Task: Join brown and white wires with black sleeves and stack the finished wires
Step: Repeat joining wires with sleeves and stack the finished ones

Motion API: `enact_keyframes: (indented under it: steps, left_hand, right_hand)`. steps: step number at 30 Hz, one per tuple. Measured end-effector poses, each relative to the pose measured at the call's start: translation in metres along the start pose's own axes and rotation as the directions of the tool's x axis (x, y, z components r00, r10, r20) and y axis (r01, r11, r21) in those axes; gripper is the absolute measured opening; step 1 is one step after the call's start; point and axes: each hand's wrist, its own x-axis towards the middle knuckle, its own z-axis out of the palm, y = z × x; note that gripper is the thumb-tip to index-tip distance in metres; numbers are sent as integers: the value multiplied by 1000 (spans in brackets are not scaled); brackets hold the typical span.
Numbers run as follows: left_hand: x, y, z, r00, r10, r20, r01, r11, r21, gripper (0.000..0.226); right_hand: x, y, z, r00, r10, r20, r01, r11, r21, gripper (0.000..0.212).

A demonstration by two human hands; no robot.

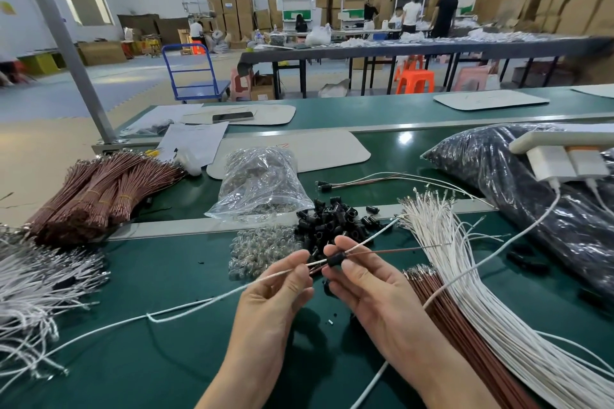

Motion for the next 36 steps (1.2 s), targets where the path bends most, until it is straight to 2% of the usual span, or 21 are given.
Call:
enact_keyframes:
  steps: [2,5,8,16,25,28,32,36]
  left_hand:
    - [3,4,-2,999,-6,-32,3,997,-76,35]
    - [11,8,-8,986,-49,-160,13,976,-220,19]
    - [16,13,-17,975,-51,-218,-6,967,-254,19]
    - [10,14,-16,981,48,-186,-64,995,-81,34]
    - [1,0,-1,997,71,32,-73,994,83,35]
    - [4,5,-5,996,71,-47,-69,997,37,37]
    - [12,16,-24,982,86,-166,-98,993,-65,22]
    - [11,12,-20,991,79,-108,-80,997,-9,19]
  right_hand:
    - [0,-4,-2,1000,-27,-15,27,999,18,32]
    - [-1,-12,-9,997,-65,-35,67,994,90,32]
    - [-2,-17,-13,996,-79,-51,85,988,129,34]
    - [-1,-12,-10,999,-47,-20,50,988,148,41]
    - [-3,-3,-3,1000,-4,23,3,998,64,42]
    - [-2,-5,-6,1000,-23,11,22,996,83,42]
    - [-2,-12,-13,998,-65,-23,68,988,138,42]
    - [-2,-9,-11,998,-66,-10,67,993,101,43]
